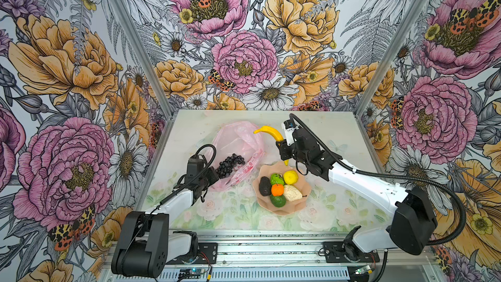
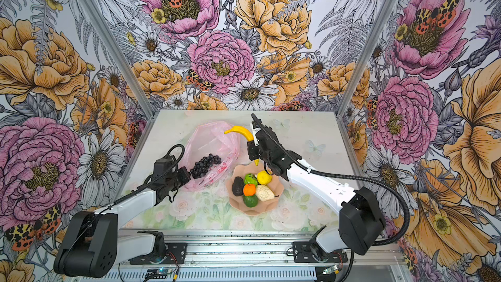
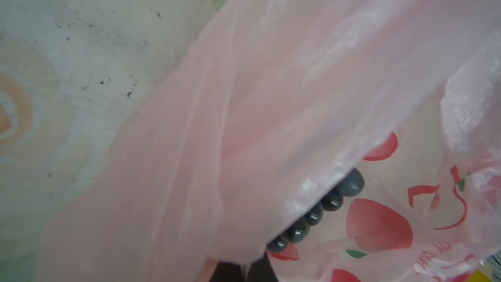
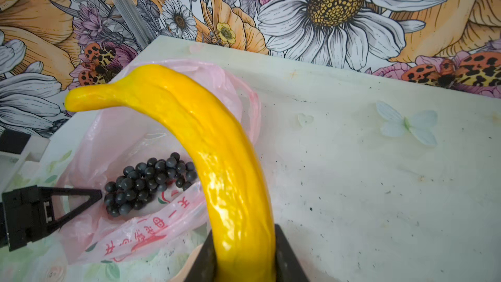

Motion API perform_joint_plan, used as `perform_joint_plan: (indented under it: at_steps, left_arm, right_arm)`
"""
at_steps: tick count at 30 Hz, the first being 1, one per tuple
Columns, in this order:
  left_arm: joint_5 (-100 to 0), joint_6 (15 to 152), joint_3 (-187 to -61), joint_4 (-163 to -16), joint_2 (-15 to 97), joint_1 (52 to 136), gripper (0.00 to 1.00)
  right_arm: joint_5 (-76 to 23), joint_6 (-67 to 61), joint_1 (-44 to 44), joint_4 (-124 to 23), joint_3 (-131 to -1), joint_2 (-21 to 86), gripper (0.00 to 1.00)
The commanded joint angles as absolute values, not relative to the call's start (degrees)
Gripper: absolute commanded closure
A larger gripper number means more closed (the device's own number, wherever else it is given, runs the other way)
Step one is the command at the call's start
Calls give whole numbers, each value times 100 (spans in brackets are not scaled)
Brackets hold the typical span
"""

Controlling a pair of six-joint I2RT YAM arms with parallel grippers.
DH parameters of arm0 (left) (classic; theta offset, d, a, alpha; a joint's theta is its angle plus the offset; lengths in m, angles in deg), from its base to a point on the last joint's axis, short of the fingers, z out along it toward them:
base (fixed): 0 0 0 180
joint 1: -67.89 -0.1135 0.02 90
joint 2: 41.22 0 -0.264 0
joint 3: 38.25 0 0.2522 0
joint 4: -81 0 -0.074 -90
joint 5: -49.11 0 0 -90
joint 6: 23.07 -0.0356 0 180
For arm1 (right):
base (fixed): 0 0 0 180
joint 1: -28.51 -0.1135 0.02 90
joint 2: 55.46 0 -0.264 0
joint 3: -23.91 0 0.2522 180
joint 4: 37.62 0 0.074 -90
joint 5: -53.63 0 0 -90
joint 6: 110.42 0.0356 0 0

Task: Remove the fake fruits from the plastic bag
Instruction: 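Carry the banana with the right gripper over the bowl, then lower the banana onto the fruits in the bowl and open the right gripper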

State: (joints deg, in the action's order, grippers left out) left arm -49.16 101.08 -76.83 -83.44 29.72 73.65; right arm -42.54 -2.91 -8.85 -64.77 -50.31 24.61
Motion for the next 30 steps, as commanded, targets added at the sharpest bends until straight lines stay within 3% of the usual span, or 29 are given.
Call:
perform_joint_plan:
  at_steps: [1, 8, 30]
  left_arm:
    - [-4959, 10125, -7702, -8489, 3018, 7333, 100]
    - [-4959, 10121, -7706, -8480, 3012, 7337, 100]
    - [-4952, 10121, -7715, -8476, 3015, 7354, 100]
  right_arm:
    - [-4489, -187, -876, -6906, -4683, 2059, 79]
    - [-4524, -394, -876, -7214, -4202, 1619, 79]
    - [-3100, -3343, -455, -8066, -4763, 2440, 79]
